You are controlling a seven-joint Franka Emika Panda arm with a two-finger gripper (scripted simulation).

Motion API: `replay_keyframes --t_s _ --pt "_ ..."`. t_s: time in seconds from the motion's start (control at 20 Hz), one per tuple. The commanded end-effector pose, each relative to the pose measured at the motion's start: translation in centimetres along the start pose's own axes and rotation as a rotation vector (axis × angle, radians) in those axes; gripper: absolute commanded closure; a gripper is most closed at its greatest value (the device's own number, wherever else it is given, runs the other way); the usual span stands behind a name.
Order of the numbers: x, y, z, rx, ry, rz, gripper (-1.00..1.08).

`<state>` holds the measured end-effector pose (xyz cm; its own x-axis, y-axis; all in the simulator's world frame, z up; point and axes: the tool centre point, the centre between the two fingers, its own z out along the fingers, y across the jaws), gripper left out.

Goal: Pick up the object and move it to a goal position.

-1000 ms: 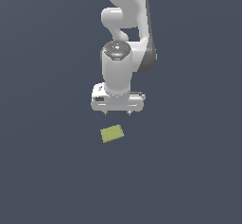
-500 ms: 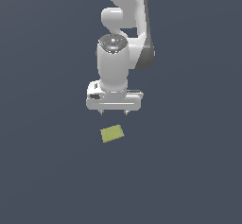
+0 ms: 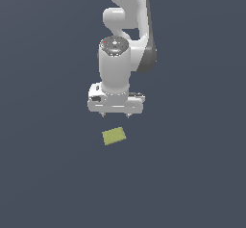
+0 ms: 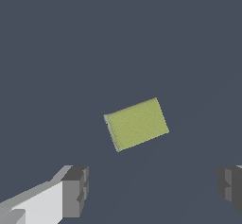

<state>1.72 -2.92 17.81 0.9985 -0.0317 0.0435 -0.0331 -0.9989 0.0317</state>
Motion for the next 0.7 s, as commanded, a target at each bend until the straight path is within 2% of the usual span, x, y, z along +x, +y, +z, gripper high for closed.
replay_keyframes --t_s 0.0,0.3,0.65 --pt "0.0 0.0 0.3 0.002 -0.002 0.031 -0.92" --pt "0.2 0.0 1.5 0.01 -0.009 0.149 -0.92" --pt "0.4 0.1 3.5 0.018 -0.021 0.348 -0.92"
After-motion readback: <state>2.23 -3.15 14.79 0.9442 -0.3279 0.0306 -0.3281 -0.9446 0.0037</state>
